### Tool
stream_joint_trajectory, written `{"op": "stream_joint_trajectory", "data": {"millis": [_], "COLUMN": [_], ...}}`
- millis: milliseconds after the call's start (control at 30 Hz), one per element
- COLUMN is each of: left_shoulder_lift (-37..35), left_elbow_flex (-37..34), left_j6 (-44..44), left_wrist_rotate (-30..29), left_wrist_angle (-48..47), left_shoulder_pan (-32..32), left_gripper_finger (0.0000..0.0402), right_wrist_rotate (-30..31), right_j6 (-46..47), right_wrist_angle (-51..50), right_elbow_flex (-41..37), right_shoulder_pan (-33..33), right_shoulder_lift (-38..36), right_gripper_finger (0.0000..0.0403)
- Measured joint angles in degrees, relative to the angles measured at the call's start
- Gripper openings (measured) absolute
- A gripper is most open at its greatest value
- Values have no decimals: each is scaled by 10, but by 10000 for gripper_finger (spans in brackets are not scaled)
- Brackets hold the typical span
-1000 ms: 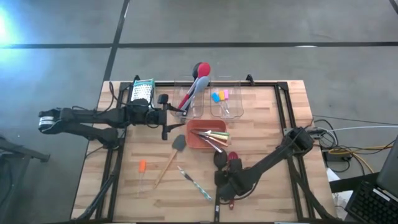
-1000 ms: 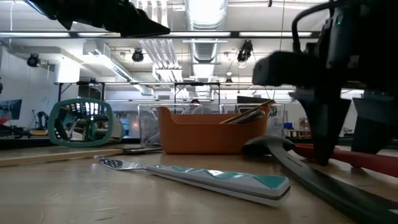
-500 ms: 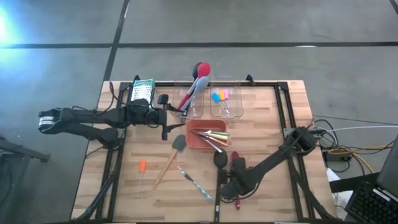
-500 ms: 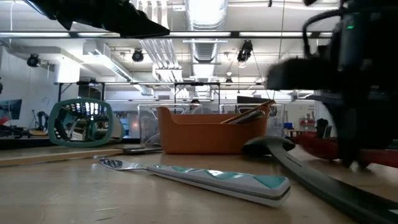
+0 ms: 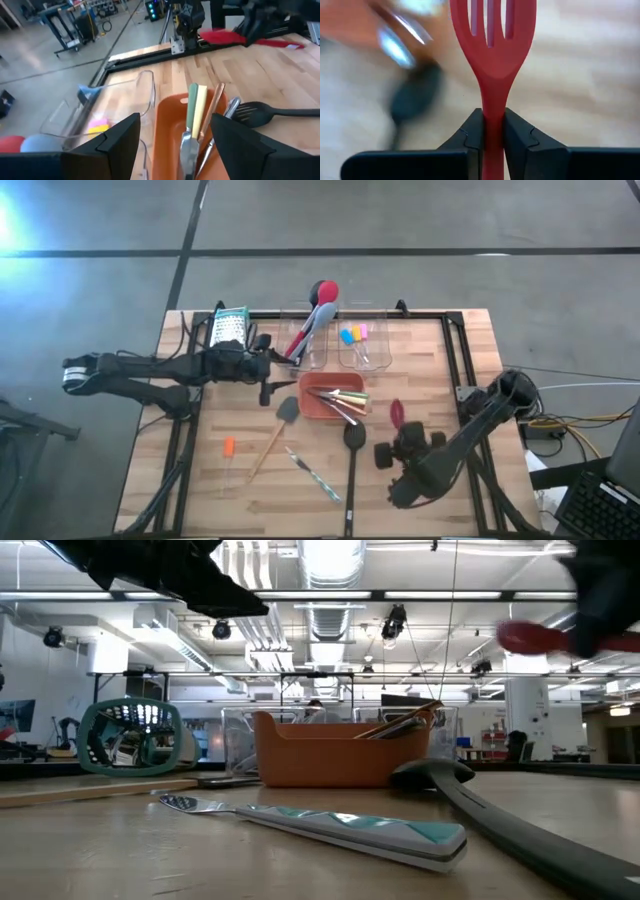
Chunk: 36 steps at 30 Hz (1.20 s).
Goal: Pick & Place Kitchen Items
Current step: Put the red serving spoon into the left transparent bin
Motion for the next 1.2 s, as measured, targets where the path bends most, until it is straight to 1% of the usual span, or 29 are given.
{"op": "stream_joint_trajectory", "data": {"millis": [133,200,367,500,667,767,867,967,1033,1133,1200], "left_shoulder_lift": [12,21,58,101,170,212,251,286,308,341,362], "left_elbow_flex": [0,0,0,0,0,1,17,53,84,131,161], "left_j6": [-31,-49,-90,-118,-145,-160,-177,-194,-195,-194,-191], "left_wrist_rotate": [0,1,27,80,145,171,187,205,229,276,292], "left_wrist_angle": [-4,1,38,104,228,309,368,395,395,396,396], "left_shoulder_pan": [0,0,-1,-2,-10,-17,-22,-27,-33,-46,-57], "left_gripper_finger": [248,248,248,248,248,248,248,248,248,247,247], "right_wrist_rotate": [193,259,372,443,480,482,475,456,452,448,448], "right_j6": [-59,-104,-223,-330,-450,-509,-579,-654,-698,-745,-755], "right_wrist_angle": [9,20,76,140,219,264,318,378,416,449,453], "right_elbow_flex": [-2,-1,-1,-1,-1,-1,0,2,1,1,1], "right_shoulder_pan": [-6,-11,-31,-40,-40,-40,-39,-39,-43,-45,-45], "right_shoulder_lift": [-25,-41,-69,-93,-114,-123,-127,-127,-127,-127,-127], "right_gripper_finger": [35,35,35,35,35,35,35,35,35,35,35]}}
